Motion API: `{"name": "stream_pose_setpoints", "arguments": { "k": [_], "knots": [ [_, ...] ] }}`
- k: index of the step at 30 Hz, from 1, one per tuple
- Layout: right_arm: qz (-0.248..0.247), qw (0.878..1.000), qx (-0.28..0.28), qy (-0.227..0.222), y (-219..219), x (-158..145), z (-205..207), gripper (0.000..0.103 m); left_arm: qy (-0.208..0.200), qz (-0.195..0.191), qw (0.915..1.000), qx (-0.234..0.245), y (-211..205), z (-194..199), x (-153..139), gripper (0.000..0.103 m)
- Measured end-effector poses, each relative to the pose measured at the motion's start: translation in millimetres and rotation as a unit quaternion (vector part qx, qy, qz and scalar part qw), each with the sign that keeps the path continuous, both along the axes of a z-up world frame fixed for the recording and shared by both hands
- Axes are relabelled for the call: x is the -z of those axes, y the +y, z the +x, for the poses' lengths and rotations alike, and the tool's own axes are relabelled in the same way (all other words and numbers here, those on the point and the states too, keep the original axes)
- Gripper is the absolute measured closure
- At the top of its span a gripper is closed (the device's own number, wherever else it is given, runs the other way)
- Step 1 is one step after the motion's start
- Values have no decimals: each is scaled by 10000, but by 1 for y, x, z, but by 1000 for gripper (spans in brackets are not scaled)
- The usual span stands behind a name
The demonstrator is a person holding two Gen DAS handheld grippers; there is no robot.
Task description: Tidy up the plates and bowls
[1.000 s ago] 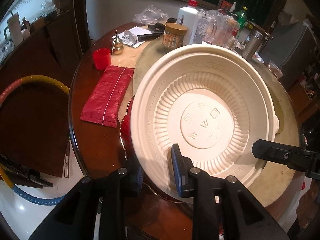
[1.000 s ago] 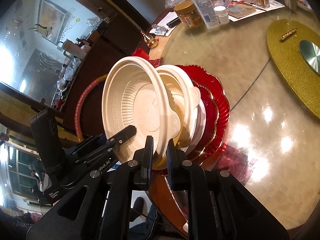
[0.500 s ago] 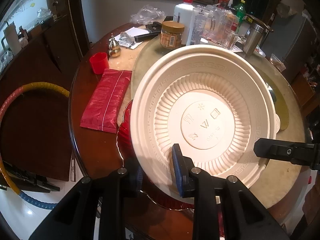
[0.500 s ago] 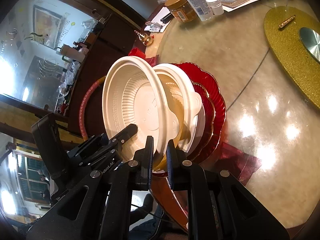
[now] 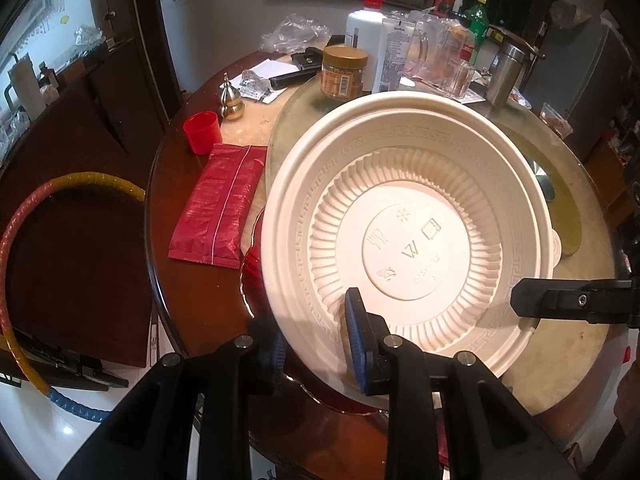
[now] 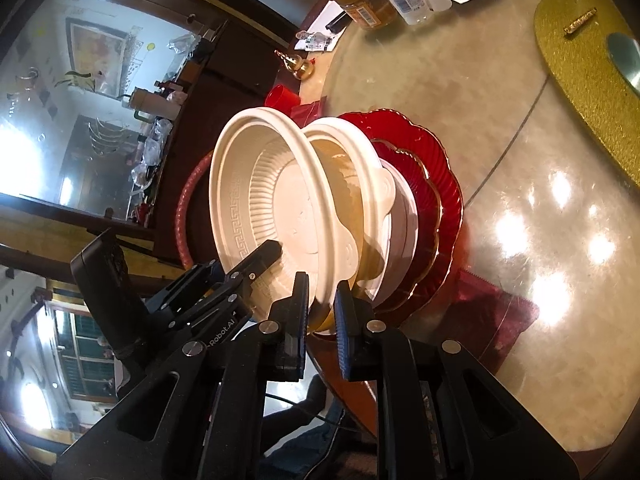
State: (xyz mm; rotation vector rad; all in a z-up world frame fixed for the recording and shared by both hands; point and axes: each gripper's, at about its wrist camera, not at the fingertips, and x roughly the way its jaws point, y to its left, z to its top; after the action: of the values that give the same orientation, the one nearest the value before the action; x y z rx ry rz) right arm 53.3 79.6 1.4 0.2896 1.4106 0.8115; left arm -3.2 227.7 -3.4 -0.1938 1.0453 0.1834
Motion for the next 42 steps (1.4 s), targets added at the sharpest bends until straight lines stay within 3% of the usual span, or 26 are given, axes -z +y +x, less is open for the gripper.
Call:
{"name": "stream_pose_setpoints", "arguments": {
  "k": [13, 15, 17, 19, 25, 27, 29, 31, 34, 35, 39, 42],
  "knots": [
    [200, 9995, 158, 191, -3, 2, 10, 87, 26, -117, 9998, -178, 2, 13, 3, 72],
    [270, 9992, 129, 279, -3, 3, 10, 80, 16, -203, 9997, -141, 2, 13, 2, 59],
    [336, 9989, 17, 320, -2, 1, 7, 65, -35, -210, 9997, -145, 2, 11, 1, 56],
    [387, 9990, -41, 214, 0, -5, 3, 60, -112, -147, 9996, -211, 2, 9, -1, 56],
    [430, 9989, -56, 199, 0, -5, 3, 60, -242, -34, 9994, -233, -2, 5, -8, 55],
    [439, 9988, -71, 183, -1, -5, 1, 58, -344, 75, 9990, -290, -3, 3, -11, 43],
    [477, 9987, -131, 129, -2, -7, 0, 40, -441, 192, 9983, -337, -5, 1, -14, 39],
    [479, 9986, -214, 2, 0, -11, -3, 31, -551, 284, 9973, -397, -6, -2, -17, 37],
    [327, 9982, -351, -350, 2, -20, -10, 29, -738, 418, 9949, -547, -7, -8, -22, 32],
    [264, 9976, -376, -510, 2, -24, -12, 22, -780, 450, 9942, -593, -7, -9, -23, 28],
    [-40, 9915, -428, -1231, -1, -39, -22, 22, -967, 538, 9907, -797, -8, -18, -26, 24],
    [-335, 9802, -596, -1859, -1, -47, -34, 22, -1056, 510, 9891, -894, -10, -23, -28, 23]
  ]
}}
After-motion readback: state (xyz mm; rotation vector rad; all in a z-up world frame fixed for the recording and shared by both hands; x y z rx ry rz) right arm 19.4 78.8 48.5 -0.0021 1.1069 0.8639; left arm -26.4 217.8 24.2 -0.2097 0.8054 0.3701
